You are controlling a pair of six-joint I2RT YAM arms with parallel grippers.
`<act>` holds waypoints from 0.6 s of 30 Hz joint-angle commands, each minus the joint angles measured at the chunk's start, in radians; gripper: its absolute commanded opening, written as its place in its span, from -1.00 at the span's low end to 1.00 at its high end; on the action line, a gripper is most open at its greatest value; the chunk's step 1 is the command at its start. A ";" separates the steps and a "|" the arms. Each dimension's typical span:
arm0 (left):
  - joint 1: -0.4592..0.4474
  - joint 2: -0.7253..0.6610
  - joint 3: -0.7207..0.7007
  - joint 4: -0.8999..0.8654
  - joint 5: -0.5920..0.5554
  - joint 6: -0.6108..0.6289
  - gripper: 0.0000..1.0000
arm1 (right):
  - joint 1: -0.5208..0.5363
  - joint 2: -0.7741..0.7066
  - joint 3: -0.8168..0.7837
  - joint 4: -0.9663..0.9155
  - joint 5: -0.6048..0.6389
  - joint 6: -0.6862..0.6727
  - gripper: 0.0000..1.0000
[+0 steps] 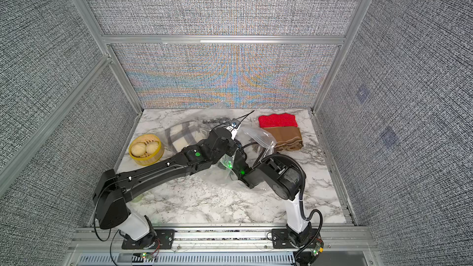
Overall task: Take the scarf out of the vacuum bag
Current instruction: Take out the scarf from the vacuum bag.
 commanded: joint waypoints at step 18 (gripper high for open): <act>0.021 -0.048 -0.173 0.102 -0.036 -0.030 -1.00 | -0.052 -0.303 -0.216 -0.366 -0.152 -0.219 -1.00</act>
